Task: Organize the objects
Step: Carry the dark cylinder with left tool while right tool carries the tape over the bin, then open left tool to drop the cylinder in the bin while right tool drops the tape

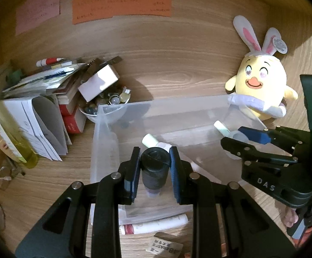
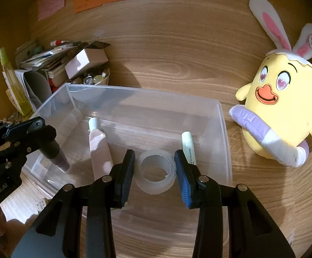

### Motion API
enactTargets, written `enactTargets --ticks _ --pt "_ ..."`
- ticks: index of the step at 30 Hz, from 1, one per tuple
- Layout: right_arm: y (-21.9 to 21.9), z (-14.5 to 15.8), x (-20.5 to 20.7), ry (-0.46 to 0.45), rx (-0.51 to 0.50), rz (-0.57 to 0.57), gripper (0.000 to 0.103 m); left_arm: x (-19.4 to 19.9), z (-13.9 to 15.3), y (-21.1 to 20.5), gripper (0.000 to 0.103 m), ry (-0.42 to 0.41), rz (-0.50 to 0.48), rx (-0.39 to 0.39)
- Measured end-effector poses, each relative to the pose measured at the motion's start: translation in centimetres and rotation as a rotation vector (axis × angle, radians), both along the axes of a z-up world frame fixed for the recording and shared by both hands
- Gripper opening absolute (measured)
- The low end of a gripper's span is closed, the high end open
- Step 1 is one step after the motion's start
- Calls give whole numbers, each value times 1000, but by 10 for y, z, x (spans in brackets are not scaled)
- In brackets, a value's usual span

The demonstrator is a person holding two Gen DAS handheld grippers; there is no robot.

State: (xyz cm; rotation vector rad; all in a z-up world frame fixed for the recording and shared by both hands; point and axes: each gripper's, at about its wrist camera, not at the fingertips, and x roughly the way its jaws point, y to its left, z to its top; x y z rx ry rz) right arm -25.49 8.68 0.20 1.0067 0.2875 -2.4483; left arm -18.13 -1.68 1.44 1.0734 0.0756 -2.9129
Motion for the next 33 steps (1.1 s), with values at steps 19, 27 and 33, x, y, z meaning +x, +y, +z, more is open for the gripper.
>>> enactTargets --ticks 19,27,33 --pt "7 17 9 16 -9 -7 66 34 38 -8 84 72 -64 83" --pt "21 41 43 87 -31 6 81 73 60 -4 96 111 -81 31" --pt "37 53 69 94 -90 25 82 104 67 5 99 150 -104 3"
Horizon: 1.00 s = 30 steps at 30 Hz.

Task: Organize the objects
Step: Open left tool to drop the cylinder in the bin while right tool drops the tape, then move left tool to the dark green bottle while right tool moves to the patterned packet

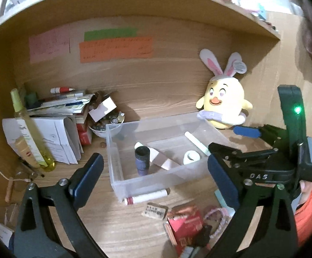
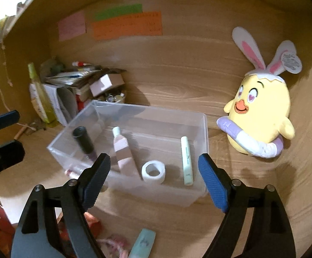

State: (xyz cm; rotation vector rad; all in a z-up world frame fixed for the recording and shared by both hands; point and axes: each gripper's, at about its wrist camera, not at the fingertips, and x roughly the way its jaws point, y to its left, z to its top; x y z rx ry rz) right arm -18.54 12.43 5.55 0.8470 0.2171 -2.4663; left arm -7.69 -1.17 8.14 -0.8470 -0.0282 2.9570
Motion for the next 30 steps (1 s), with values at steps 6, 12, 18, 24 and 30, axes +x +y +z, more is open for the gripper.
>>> enactTargets --ticks 6,12,18,24,30 --pt "17 9 35 63 -15 -5 89 22 -8 5 99 -17 -32 19" --pt "39 9 61 91 -65 -24 99 35 -22 7 99 -52 -51 78" --pt "56 -13 75 49 -65 -34 99 42 -46 9 99 -127 -40 78" --pt "68 -44 80 -48 -53 -39 99 50 -69 9 99 -189 -36 75" --pt "69 -60 90 -74 -16 -37 99 58 -89 13 99 -246 -45 83"
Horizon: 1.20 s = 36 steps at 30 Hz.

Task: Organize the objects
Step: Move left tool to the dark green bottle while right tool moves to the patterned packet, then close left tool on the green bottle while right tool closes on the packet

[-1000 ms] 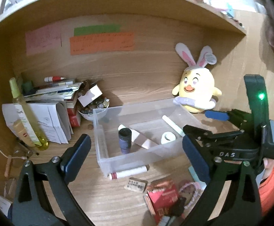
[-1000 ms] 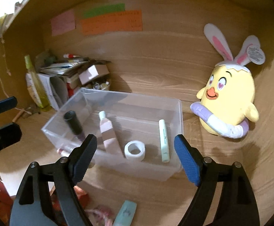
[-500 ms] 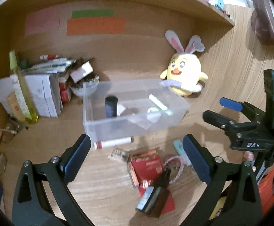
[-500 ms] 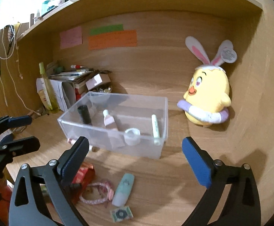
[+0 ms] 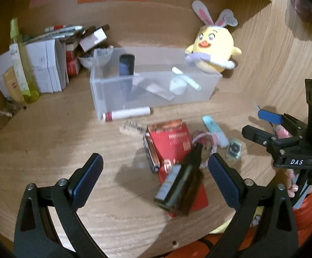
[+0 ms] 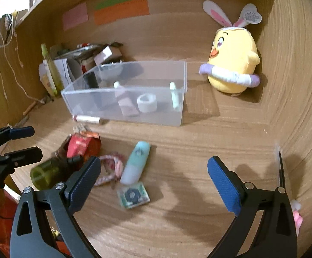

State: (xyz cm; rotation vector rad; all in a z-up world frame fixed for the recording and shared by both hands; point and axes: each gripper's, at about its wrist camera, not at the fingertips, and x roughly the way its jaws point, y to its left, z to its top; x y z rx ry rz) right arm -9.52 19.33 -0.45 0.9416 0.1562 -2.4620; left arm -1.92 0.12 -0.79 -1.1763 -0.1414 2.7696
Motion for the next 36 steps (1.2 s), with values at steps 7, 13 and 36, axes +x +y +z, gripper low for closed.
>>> enactTargets --ticks 7,13,36 --pt "-8 -24 11 -25 57 23 98 8 -16 12 99 -10 -19 -22" --pt "-8 -41 5 -96 43 40 82 12 -18 20 89 22 -37 -30" --pt "0 -34 16 -50 28 29 31 12 -25 27 41 16 -73 14"
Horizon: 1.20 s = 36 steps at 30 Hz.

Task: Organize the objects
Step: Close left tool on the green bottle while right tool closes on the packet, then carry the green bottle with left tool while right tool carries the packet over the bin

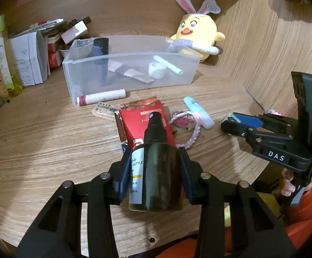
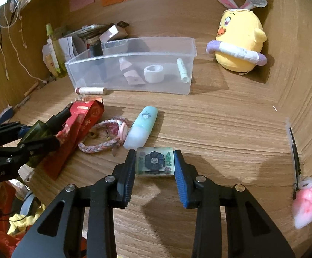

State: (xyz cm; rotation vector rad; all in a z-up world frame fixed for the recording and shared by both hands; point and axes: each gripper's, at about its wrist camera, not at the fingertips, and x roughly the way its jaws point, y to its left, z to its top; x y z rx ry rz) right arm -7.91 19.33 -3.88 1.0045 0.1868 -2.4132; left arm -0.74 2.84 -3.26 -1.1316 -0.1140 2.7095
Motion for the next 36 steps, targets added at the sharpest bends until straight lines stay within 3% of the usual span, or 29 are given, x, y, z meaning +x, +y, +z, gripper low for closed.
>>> enactTargets --ticks 15,36 --pt "-4 37 -4 75 -105 4 31 -2 39 -17 41 121 66 -8" --pt "-43 94 -46 222 -111 47 31 -54 75 -72 41 196 237 -23"
